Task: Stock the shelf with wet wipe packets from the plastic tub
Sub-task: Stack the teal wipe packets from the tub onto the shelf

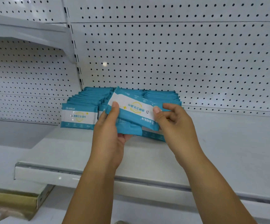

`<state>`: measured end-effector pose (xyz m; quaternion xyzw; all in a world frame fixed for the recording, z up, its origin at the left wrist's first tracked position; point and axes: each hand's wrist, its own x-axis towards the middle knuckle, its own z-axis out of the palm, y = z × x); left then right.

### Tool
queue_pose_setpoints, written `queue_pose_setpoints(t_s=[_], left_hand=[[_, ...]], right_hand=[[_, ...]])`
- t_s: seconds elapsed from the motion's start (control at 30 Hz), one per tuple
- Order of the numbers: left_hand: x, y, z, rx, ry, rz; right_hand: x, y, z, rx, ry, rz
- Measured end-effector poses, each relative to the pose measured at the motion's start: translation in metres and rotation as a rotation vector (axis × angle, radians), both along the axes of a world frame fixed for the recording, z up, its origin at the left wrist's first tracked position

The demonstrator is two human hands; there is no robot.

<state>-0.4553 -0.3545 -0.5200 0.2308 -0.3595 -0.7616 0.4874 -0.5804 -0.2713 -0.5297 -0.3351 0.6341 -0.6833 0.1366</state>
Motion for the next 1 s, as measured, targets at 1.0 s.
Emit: queue_pose_setpoints(t_s=[1.0], left_hand=[[0.001,-0.003,-0.013,-0.253,-0.296,0.028]], right_hand=[[-0.001,-0.002,0.001,-0.132,-0.266,-0.014]])
